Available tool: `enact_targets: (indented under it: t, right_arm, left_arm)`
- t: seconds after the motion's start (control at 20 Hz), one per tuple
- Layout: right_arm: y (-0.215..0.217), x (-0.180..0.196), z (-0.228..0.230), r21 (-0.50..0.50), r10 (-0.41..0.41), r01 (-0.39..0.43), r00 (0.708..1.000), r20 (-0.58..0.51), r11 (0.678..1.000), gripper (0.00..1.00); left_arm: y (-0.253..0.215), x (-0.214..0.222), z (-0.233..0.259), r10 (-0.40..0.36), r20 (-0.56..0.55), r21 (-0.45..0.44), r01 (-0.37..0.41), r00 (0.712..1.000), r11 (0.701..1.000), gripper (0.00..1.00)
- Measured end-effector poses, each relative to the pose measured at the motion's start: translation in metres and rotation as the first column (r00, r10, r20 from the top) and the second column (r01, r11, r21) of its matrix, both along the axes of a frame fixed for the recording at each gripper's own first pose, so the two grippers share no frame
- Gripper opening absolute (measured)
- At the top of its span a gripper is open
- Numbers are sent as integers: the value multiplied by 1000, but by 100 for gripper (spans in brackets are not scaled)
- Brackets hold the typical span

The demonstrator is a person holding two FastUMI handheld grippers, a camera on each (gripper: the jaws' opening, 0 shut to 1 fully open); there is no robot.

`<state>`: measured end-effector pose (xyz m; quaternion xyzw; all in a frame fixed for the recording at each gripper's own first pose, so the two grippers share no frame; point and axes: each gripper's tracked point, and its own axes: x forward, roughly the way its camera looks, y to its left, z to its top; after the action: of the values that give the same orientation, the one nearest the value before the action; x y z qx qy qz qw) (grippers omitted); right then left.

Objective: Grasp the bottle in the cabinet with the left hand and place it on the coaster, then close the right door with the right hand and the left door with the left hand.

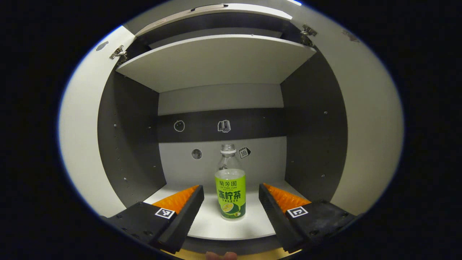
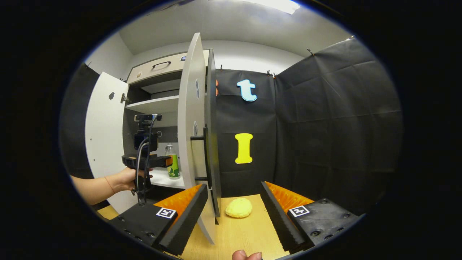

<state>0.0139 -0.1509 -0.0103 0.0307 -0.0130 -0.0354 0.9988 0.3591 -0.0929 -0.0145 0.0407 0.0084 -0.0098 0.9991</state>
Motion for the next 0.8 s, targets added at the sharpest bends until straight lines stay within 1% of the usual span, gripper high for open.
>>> enact_targets:
  t: [0.1,0.3,0.45,0.6,0.65,0.7,0.8]
  right_arm:
    - [-8,5,-2,-1,-7,7,1000,-3,1000,97]
    - [-23,13,-3,8,-30,30,1000,-4,1000,98]
    - [-32,17,-4,8,-44,44,999,-2,999,97]
    - [-39,17,-5,5,-61,61,998,-4,998,97]
    - [-41,17,-5,5,-66,66,998,-4,998,97]
    - [-42,17,-4,7,-68,68,998,-2,998,98]
    - [-42,16,-3,11,-71,71,997,0,997,98]
  left_arm:
    - [3,20,-3,16,-9,7,-16,1000,1000,97]
    - [5,53,-9,25,-25,-21,-26,999,999,97]
    - [7,68,-11,33,-36,-49,-34,999,998,97]
    - [6,75,-11,12,-33,-45,-14,999,999,97]
    - [5,74,-11,12,-37,-41,-13,999,999,87]
    - [2,74,-11,0,-36,-40,-1,999,999,80]
    - [4,71,-8,-11,-35,-33,10,999,999,79]
